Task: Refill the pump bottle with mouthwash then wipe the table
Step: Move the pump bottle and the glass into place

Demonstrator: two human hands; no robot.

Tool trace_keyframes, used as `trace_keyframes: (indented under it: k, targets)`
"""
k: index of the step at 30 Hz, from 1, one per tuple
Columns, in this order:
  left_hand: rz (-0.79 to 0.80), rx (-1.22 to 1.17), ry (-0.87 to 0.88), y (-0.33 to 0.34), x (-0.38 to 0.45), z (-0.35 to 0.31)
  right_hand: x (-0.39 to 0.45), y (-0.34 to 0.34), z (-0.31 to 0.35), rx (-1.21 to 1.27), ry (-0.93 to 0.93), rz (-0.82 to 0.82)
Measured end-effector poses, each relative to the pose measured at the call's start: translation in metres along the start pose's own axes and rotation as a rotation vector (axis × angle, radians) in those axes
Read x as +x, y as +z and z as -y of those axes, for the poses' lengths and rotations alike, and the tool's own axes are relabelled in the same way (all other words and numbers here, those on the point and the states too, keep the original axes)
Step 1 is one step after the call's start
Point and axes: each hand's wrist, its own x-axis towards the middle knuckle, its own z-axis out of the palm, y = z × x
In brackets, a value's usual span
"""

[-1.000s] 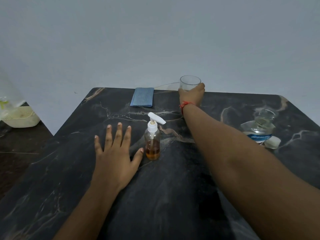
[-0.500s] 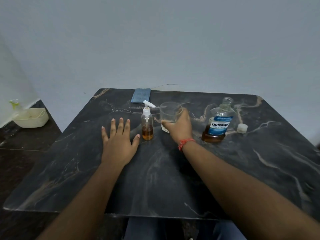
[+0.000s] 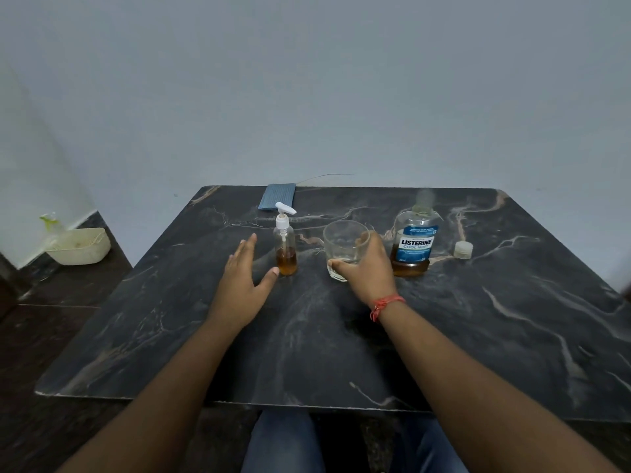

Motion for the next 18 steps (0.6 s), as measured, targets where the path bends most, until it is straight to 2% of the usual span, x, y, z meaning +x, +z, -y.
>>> trace_keyframes:
  k: [3,6,12,18]
  targets:
    - [-0.089,-0.163,0.062,-0.002,0.008,-0.02,0.001,-0.001,-0.002,-0.025,-0.025,0.006]
    - [-0.07,-0.235,0.124,-0.003,0.026,-0.041,0.003,-0.004,-0.003,-0.053,-0.047,0.031]
    - [0.028,-0.061,0.194,-0.004,0.053,-0.053,0.006,-0.012,-0.004,-0.078,-0.086,0.089]
    - [-0.044,-0.099,0.2,0.004,0.051,-0.049,0.007,-0.015,-0.004,-0.094,-0.105,0.121]
